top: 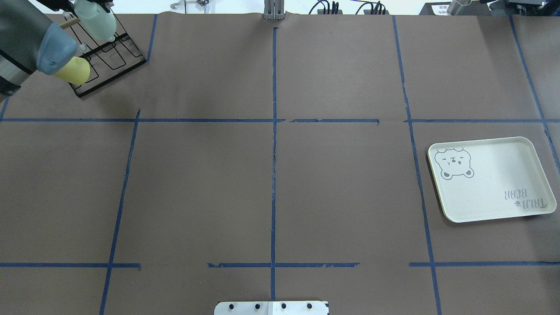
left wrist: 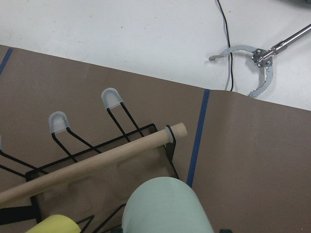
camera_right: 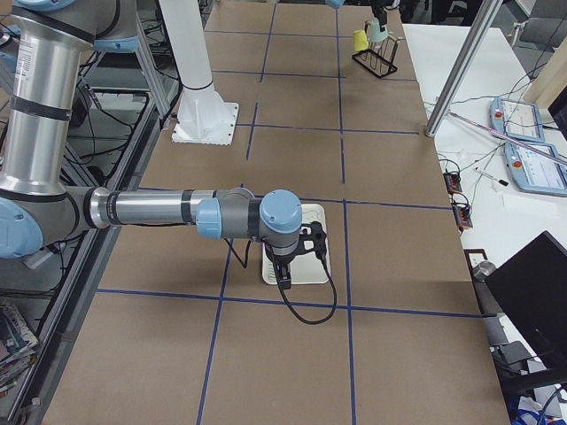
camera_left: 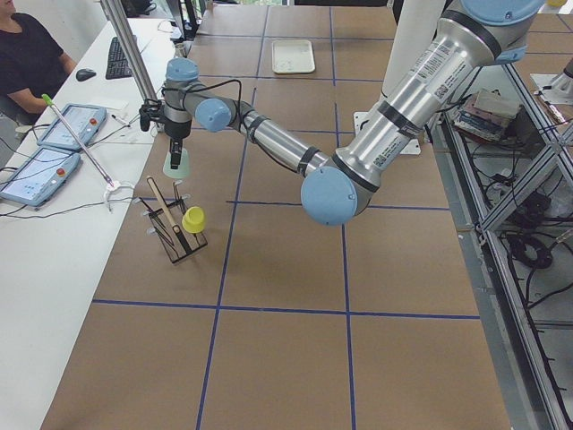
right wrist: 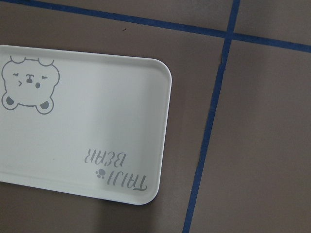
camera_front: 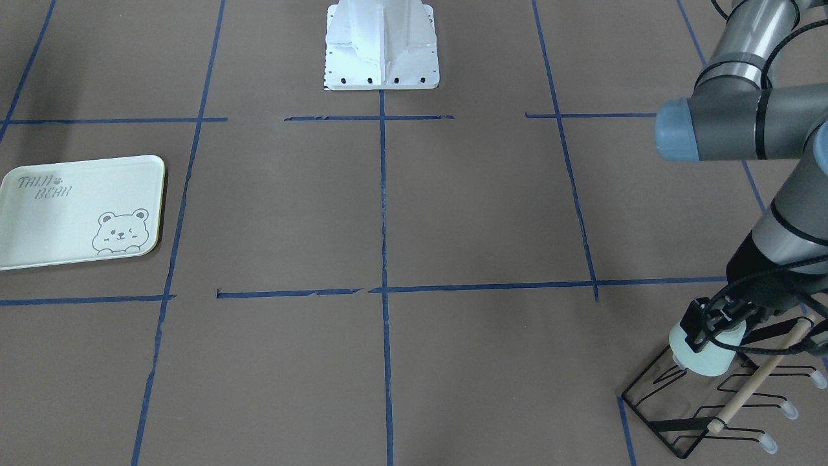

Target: Left arm grabs green cup and hands to right arm on tray

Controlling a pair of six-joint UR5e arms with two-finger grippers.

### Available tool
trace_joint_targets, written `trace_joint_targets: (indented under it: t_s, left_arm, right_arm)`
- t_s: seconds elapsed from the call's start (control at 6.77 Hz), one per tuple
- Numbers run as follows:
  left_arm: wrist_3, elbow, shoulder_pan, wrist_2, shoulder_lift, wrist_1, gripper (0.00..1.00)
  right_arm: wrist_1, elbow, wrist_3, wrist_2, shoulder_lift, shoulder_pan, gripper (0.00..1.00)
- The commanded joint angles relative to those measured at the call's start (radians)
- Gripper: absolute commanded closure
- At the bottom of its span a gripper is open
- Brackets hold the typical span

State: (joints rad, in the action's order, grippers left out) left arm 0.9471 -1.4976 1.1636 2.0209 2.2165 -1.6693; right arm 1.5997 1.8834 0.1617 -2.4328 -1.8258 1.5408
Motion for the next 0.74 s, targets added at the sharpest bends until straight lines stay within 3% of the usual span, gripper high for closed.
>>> trace_joint_targets:
  t_s: [0.0, 0.15, 0.44, 0.59]
  left_arm:
    - [0.015, -0.181, -0.008, 0.059, -0.021, 0.129, 1.0]
    - [0.097, -0.214, -0.034, 0.108, -0.021, 0.119, 1.0]
    - [0.306, -0.269, -0.149, 0.111, -0.021, 0.051, 1.0]
    - [0.403, -0.283, -0.215, 0.111, -0.021, -0.017, 1.0]
  right_arm:
    - [-0.061, 0.003, -0.02, -0.029, 0.014, -0.037, 0.0]
    - [-0.125, 0.0, -0.144, -0.049, 0.052, -0.129, 0.01]
    - [-0.271, -0.029, -0.418, -0.039, 0.173, -0.282, 0.01]
    - [-0.288, -0.027, -0.518, -0.038, 0.237, -0.338, 0.01]
